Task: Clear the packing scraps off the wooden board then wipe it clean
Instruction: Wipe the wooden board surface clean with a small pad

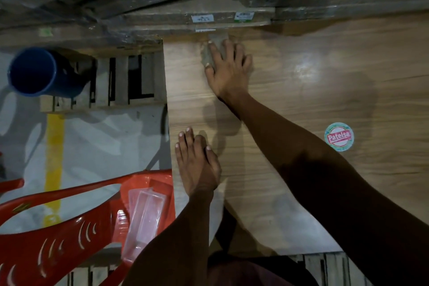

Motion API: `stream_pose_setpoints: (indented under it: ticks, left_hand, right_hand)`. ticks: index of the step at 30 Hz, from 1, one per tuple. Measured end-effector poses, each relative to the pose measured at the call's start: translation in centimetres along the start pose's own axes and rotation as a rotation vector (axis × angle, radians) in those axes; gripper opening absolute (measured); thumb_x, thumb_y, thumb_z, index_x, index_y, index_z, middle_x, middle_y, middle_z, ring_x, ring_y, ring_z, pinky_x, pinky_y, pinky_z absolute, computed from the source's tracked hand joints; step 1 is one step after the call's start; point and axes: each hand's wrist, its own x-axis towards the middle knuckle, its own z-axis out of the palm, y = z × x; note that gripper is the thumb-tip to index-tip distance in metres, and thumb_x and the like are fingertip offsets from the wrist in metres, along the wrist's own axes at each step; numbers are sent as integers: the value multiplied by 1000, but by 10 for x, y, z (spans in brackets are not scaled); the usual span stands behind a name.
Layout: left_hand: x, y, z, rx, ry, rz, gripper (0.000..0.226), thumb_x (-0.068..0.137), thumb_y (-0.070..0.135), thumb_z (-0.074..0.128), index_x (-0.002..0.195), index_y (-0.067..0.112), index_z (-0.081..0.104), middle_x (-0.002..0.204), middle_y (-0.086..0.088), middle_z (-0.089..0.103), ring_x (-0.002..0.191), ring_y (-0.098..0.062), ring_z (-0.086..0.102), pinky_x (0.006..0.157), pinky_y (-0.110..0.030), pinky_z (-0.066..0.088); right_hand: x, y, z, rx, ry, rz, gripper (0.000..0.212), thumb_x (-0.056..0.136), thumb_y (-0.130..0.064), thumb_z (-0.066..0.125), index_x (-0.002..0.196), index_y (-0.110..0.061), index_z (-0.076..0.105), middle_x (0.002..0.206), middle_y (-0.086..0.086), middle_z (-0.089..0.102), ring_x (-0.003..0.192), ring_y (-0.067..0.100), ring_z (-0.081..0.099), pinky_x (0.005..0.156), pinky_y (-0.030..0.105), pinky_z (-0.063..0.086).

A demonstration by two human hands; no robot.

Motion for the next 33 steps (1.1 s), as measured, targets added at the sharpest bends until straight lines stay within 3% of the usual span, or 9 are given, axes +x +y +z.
stream_pose_setpoints:
  ticks: [2, 7, 13, 18, 24, 28, 32, 33]
  left_hand:
    - [0, 1, 0, -3, 2, 3, 38, 98, 23, 49, 135, 12, 51, 164, -10, 28, 156, -24, 12, 127, -41, 7]
    - [0, 0, -1, 33, -18, 3, 44, 99, 25, 48, 141, 13, 47, 164, -11, 27, 156, -25, 11, 127, -43, 6]
    - [-3, 3, 0, 6, -32, -14, 44, 100, 26, 43, 142, 13, 46, 165, -9, 24, 156, -23, 8, 127, -44, 7]
    - [0, 4, 0, 24, -19, -22, 47, 99, 27, 45, 145, 14, 43, 167, -6, 21, 156, -20, 5, 127, -42, 4]
    - [1, 30, 9, 63, -33, -56, 55, 93, 27, 44, 145, 8, 42, 164, -20, 22, 153, -40, 12, 124, -57, 12]
    - [37, 91, 13, -146, -15, 31, 52, 98, 26, 50, 147, 10, 42, 164, -25, 18, 152, -40, 17, 121, -55, 22]
    - [50, 127, 24, -74, -66, -70, 67, 96, 36, 6, 156, 12, 24, 167, -21, 6, 155, -36, 6, 125, -52, 11]
    - [49, 128, 28, -22, -59, -65, 69, 94, 37, 3, 157, 14, 21, 167, -21, 5, 155, -36, 5, 125, -52, 10]
  right_hand:
    - [4, 16, 0, 4, 32, -4, 62, 96, -49, 35, 155, -29, 33, 157, 12, 37, 141, 38, 34, 109, 55, 30]
    - [4, 37, -1, 50, 154, 317, 63, 92, -41, 37, 150, -16, 40, 154, 13, 42, 140, 35, 39, 106, 52, 32]
    - [-2, 49, 6, 19, 93, 16, 62, 101, -44, 27, 158, -18, 30, 168, 6, 24, 154, 31, 21, 114, 53, 27]
    - [-13, 59, 5, 84, 177, 277, 64, 100, -44, 28, 158, -17, 29, 167, 7, 24, 154, 33, 20, 117, 52, 25]
    - [-18, 61, 2, 104, 152, 288, 64, 100, -43, 25, 160, -20, 26, 169, 6, 20, 155, 32, 17, 118, 53, 20]
    - [-20, 58, 2, 109, 143, 280, 63, 100, -43, 25, 159, -21, 28, 169, 4, 21, 154, 32, 19, 118, 53, 21]
    - [-17, 62, -1, 98, 142, 275, 63, 100, -44, 26, 159, -23, 30, 168, 3, 24, 152, 32, 23, 113, 52, 23]
    - [-17, 62, -1, 82, 123, 272, 62, 100, -45, 26, 158, -23, 31, 167, 3, 26, 152, 32, 25, 111, 51, 24]
